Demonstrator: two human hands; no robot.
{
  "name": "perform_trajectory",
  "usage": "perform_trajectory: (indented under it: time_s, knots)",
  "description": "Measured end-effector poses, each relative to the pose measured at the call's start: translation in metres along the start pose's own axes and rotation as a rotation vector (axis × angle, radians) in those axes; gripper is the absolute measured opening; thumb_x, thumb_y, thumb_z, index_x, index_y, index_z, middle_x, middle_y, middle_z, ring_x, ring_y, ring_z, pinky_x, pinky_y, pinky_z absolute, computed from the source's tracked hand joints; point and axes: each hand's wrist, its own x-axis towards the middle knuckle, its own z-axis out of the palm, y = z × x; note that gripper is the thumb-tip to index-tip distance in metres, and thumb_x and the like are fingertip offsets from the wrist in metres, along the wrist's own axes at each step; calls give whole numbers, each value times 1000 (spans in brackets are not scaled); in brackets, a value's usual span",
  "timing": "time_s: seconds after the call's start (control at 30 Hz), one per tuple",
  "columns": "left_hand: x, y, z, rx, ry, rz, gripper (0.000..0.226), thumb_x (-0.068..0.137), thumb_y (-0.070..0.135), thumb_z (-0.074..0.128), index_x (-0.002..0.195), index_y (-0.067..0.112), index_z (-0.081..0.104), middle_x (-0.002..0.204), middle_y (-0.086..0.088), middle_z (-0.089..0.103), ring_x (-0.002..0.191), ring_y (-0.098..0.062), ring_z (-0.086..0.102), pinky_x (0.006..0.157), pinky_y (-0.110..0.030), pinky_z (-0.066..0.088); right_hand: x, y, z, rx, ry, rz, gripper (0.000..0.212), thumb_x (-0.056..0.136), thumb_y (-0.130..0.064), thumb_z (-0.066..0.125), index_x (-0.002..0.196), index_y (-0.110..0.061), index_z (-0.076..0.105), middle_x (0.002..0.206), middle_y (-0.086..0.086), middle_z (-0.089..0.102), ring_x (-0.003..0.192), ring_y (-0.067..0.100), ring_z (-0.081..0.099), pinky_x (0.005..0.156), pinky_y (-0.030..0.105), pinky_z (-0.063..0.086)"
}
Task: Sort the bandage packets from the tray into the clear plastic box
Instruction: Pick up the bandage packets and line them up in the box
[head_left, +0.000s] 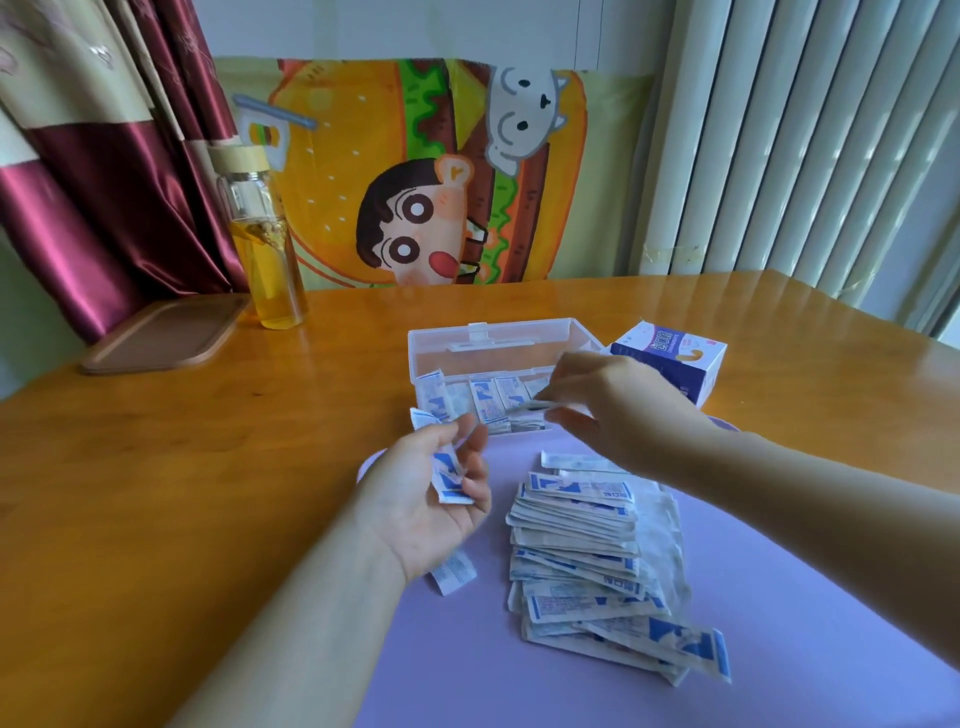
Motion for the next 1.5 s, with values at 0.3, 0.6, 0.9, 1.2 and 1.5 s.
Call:
perform_trajectory:
  time_s: [0.3,0.6,0.9,1.2,1.5]
  knots:
    - [-11,-9,6,37,-222,-169,47,97,42,37,97,5,67,77,-13,67,66,-23,65,59,-29,55,-17,-32,3,150,265,-353,18,84,-4,56,91,-6,73,89,5,66,75,24,62,66,32,51]
    - [-7,-12,6,45,-152,-88,21,95,15,44,96,3,62,73,-9,64,65,-21,64,62,-38,58,-20,-33,-14,296,4,-96,41,81,-14,60,122,-21,61,110,-7,66,107,5,50,89,23,44]
    - [-16,-17,10,457,-358,-133,24,95,12,39,102,9,62,97,-10,59,90,-21,58,73,-30,45,-19,-52,-11,181,-425,-49,122,64,-52,78,143,-45,-16,147,-18,11,121,0,32,90,7,31]
    - [-17,-23,11,599,-323,-25,18,96,13,50,84,24,57,62,11,51,52,-5,36,58,-17,33,-27,-54,-14,183,-321,-71,100,65,-57,73,143,-47,10,130,-19,15,100,0,41,83,11,36]
    - [-17,-16,5,626,-329,20,10,87,30,62,79,25,67,65,8,44,55,-4,35,45,-12,23,-11,-49,-28,706,-323,183,59,91,-50,47,142,-47,18,128,-12,54,92,-2,58,85,21,46]
